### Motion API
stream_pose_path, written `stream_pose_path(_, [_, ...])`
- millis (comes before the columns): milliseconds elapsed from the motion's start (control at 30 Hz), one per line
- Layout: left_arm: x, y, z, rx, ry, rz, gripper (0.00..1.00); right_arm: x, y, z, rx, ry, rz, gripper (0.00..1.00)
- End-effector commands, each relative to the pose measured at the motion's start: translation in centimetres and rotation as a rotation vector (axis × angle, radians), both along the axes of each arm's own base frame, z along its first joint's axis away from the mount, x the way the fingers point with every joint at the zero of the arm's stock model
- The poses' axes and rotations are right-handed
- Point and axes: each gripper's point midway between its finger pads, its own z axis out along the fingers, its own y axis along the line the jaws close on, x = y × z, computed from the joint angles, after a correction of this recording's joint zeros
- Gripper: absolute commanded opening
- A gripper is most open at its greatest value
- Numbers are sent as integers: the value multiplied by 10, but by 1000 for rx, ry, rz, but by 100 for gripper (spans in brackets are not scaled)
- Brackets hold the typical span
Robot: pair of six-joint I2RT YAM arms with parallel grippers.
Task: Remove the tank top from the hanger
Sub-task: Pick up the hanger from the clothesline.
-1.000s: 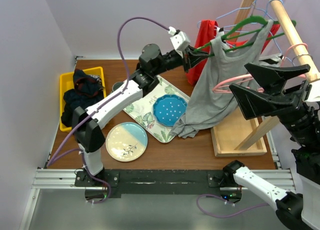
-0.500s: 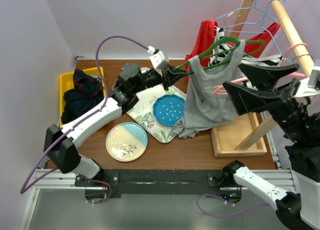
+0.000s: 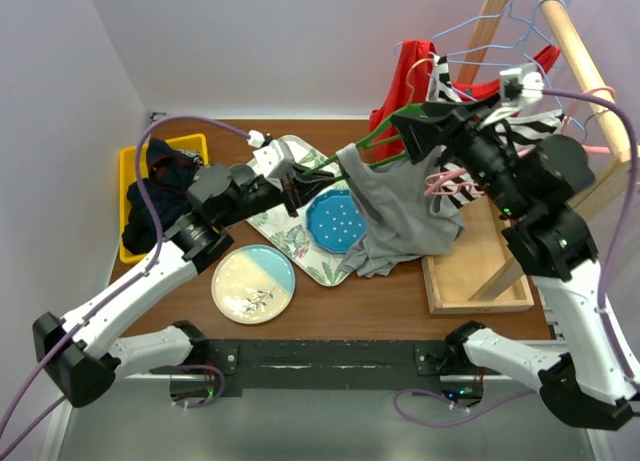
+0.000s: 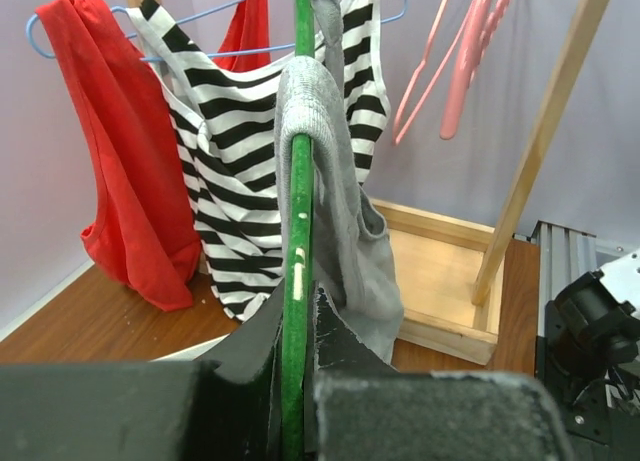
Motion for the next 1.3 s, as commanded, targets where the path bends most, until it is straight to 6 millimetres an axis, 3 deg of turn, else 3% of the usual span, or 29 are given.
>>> stream_pose_path(0, [-16,12,14,-32,-37,-13,0,7,-4,26,22,-95,-47,71])
stream_pose_path(300, [-38,22,16,-33,-14,-49,0,25,11,19,-40,-108,-28,34])
stream_pose_path(433, [-46,25,24,-67,-2,-65,0,26,22,8,-42,-86,24,29])
stream_pose_path(633, [-57,28,33,-94,3,-95,0,29,20,-3,-60,-71,7,25])
stream_pose_path(733, [-57,29,32,-92,9,-87,0,30,19,-8,-77,-66,1,0])
stream_pose_path(867, [-57,32,33,-95,17,-76,0,28,18,-10,-86,-70,0,0])
stream_pose_path(900, [-58,33,34,-94,15,-71,9,26,17,-7,-78,-77,-1,0])
stream_pose_path(933, [-58,35,31,-85,21,-64,35,25,15,-5,-68,-83,-5,0])
stream_pose_path(967, [-60,35,29,-77,17,-68,47,24,15,0,-51,-100,-3,0])
stream_pose_path(1033, [-67,37,28,-69,-16,-87,62,20,18,6,-29,-114,21,0])
stream_pose_path(1200, [-52,45,43,-118,22,8,65,31,17,14,19,-114,-17,0])
stream_pose_path(1267, [-29,60,44,-162,100,168,63,38,11,15,47,-97,-58,0])
